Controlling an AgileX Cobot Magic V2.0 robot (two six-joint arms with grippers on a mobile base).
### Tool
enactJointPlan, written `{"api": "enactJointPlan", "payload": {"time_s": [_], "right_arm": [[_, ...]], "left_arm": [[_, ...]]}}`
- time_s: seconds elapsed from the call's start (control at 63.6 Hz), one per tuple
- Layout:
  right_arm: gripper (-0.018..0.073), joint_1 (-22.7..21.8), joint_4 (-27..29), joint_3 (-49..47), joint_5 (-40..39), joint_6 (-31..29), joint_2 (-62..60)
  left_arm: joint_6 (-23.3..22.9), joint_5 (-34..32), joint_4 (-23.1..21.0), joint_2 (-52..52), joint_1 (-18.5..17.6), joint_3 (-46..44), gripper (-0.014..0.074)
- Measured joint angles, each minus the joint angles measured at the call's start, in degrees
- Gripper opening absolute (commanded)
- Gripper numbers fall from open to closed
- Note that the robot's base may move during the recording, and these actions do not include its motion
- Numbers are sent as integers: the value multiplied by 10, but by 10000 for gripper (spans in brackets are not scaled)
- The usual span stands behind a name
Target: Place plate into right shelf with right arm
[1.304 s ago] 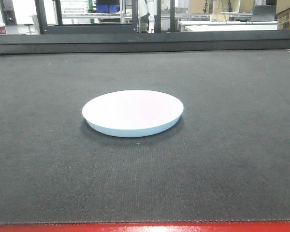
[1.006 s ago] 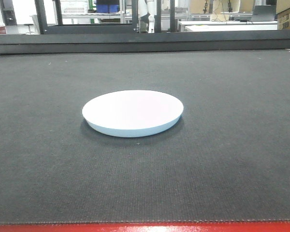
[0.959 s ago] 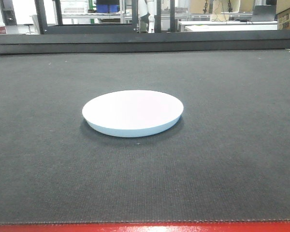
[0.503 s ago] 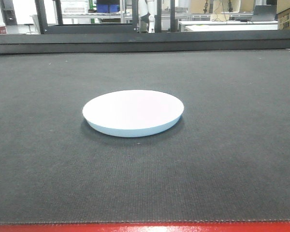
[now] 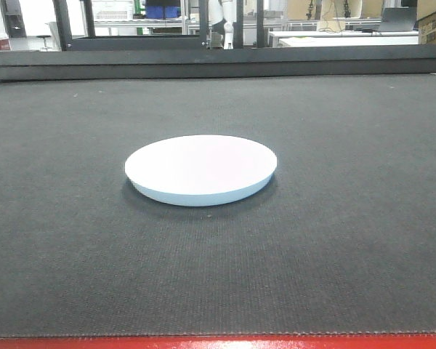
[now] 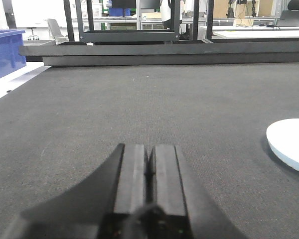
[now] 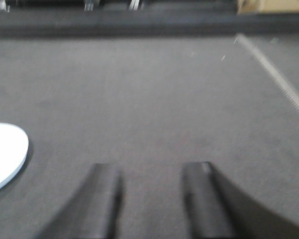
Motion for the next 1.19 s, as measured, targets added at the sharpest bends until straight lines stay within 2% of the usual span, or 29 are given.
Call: {"api": "enactJointPlan", "payload": {"time_s": [0.173, 0.361, 0.456, 0.644, 0.786, 1.006, 1.194], "right_arm": [[569, 43, 0, -78, 42, 1, 145], [569, 139, -2, -208, 110, 32, 323], [569, 177, -16, -274, 136, 77, 408], [569, 241, -76, -398, 178, 223, 575], [569, 282, -97, -493, 194, 272, 699], [569, 298, -101, -571, 195, 287, 822], [569, 298, -115, -584, 191, 290, 879]], "left_arm": [[0, 0, 0, 0, 0, 0, -47], [0, 0, 0, 0, 0, 0, -47], [0, 0, 0, 0, 0, 0, -47], [0, 0, 0, 0, 0, 0, -47], [0, 0, 0, 0, 0, 0, -47], [0, 0, 0, 0, 0, 0, -47], [0, 0, 0, 0, 0, 0, -47]]}}
